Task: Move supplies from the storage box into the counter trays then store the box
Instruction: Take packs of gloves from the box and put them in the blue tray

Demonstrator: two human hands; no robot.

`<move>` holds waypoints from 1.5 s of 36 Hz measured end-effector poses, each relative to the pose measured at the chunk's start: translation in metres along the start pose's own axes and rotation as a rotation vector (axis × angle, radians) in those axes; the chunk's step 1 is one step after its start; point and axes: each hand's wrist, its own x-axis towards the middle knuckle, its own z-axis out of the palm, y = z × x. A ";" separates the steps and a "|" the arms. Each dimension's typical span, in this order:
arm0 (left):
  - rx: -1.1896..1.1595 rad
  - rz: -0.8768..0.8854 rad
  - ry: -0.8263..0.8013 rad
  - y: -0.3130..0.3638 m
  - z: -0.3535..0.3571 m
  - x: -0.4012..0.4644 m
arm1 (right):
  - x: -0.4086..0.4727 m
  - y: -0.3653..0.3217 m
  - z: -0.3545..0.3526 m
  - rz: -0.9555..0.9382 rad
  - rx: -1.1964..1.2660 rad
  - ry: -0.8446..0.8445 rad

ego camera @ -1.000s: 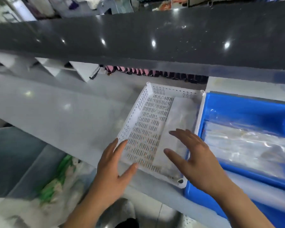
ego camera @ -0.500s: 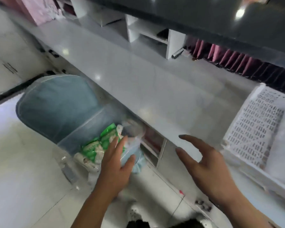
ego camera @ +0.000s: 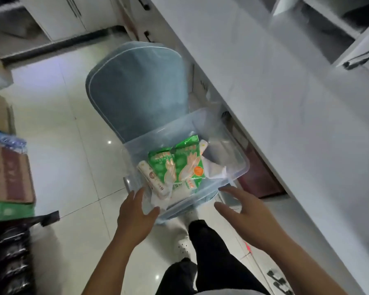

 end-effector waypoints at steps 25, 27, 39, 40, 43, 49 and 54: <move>-0.102 -0.434 -0.309 0.016 0.085 0.130 | 0.320 0.066 0.134 0.461 0.190 -0.200; -0.108 -0.438 -0.314 0.013 0.092 0.133 | 0.341 0.071 0.141 0.602 0.271 -0.127; -0.235 -0.492 -0.363 -0.046 0.146 0.134 | 0.416 0.093 0.167 0.703 0.257 -0.055; -0.230 -0.478 -0.364 -0.045 0.145 0.137 | 0.417 0.095 0.167 0.690 0.226 -0.042; -0.210 -0.428 -0.305 -0.010 0.116 0.147 | 0.410 0.089 0.167 0.656 0.213 0.048; -0.262 -0.490 -0.138 0.016 0.086 0.188 | 0.363 0.053 0.132 0.650 0.213 0.162; -0.224 -0.515 -0.054 0.000 0.099 0.232 | 0.309 0.032 0.099 0.407 0.148 0.198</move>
